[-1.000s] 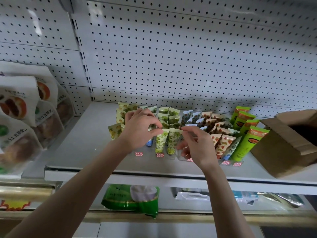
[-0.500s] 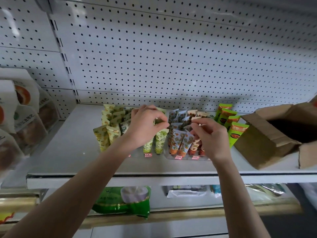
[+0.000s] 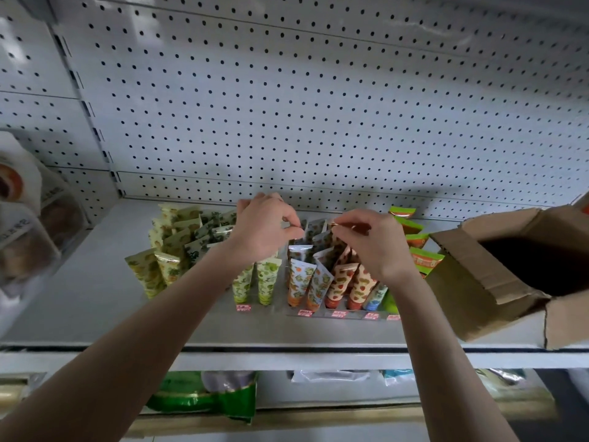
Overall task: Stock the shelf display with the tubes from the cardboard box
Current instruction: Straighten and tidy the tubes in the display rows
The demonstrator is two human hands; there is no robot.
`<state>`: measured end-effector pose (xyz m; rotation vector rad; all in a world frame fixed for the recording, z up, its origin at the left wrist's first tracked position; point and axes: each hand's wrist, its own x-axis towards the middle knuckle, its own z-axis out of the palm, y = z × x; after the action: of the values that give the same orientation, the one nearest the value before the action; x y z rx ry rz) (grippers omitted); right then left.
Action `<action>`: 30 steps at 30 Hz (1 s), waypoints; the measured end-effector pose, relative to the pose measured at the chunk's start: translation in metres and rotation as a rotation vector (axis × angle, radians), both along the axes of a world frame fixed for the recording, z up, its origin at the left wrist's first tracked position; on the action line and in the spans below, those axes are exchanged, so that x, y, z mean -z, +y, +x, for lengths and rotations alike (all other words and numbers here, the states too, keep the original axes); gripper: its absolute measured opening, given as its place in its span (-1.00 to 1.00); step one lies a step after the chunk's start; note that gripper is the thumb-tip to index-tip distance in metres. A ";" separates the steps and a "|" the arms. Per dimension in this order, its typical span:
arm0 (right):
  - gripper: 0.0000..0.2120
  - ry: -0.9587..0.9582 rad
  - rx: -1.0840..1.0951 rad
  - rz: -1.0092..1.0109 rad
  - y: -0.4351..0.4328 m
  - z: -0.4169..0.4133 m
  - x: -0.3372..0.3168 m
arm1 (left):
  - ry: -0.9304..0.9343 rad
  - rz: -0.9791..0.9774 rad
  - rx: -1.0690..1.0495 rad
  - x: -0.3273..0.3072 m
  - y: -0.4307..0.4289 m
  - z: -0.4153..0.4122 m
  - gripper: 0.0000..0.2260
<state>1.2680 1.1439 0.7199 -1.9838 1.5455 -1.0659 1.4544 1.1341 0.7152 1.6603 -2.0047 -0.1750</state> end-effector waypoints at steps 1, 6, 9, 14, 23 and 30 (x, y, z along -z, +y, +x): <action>-0.89 0.018 -0.020 0.008 -0.004 0.000 -0.001 | -0.017 0.013 -0.007 -0.001 -0.002 -0.001 -0.83; -0.89 0.128 -0.117 0.023 -0.020 0.004 -0.001 | -0.099 0.071 -0.013 -0.005 -0.011 -0.005 -0.82; -0.88 0.202 -0.130 0.034 -0.028 0.005 0.000 | -0.129 0.094 -0.011 -0.006 -0.014 -0.007 -0.84; -0.86 0.286 -0.140 0.077 -0.036 0.003 0.001 | -0.171 0.118 -0.001 -0.004 -0.019 -0.008 -0.86; -0.87 0.355 -0.161 0.115 -0.048 0.004 0.007 | -0.172 0.151 0.063 -0.003 -0.023 -0.007 -0.86; -0.96 0.371 -0.158 0.120 -0.051 0.006 0.009 | -0.201 0.117 0.075 -0.002 -0.026 -0.007 -0.87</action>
<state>1.2740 1.0925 0.7114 -2.2652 1.5531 -0.5505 1.4478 1.1079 0.7173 1.7354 -2.2465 -0.1599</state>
